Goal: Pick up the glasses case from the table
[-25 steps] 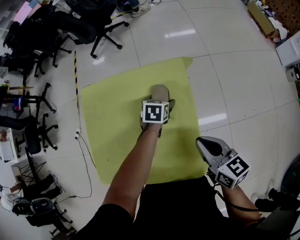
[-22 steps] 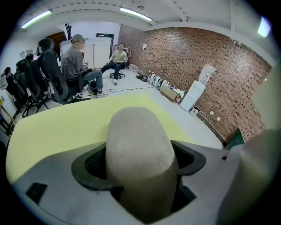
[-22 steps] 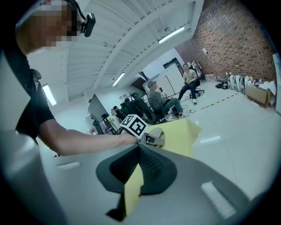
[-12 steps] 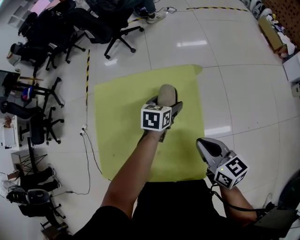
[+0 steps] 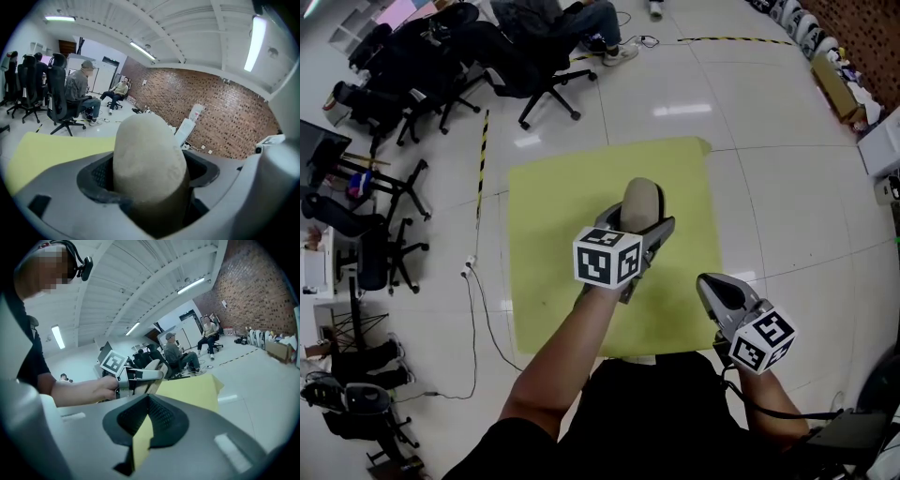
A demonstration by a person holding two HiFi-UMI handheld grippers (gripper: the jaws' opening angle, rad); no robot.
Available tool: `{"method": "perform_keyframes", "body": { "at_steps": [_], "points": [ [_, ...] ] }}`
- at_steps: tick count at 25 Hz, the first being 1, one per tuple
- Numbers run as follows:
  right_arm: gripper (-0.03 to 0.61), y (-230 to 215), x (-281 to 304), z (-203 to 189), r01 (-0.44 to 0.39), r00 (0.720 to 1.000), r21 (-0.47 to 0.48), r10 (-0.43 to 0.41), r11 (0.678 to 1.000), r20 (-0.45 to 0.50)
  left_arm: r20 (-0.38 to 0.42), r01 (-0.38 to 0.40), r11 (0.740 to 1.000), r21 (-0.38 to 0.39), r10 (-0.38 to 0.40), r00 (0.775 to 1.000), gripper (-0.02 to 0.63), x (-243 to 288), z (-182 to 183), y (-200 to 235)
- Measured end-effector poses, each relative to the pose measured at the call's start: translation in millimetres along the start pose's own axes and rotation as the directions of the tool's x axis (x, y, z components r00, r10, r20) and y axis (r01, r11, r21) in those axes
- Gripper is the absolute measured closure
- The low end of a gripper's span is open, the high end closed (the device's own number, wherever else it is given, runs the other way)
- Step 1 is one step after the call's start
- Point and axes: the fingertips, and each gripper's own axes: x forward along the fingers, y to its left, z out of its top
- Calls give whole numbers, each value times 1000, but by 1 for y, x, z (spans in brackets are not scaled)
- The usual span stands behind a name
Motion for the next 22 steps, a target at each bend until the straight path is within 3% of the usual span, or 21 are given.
{"method": "perform_keyframes", "body": {
  "at_steps": [11, 22],
  "points": [
    [577, 107, 8, -1, 41, 998, -95, -37, 995, 42, 138, 147, 989, 7, -147, 979, 195, -147, -4, -17],
    [577, 217, -5, -41, 106, 993, -171, -96, 979, 67, 240, 210, 976, 63, -219, 946, 195, -294, -41, -23]
  ]
}}
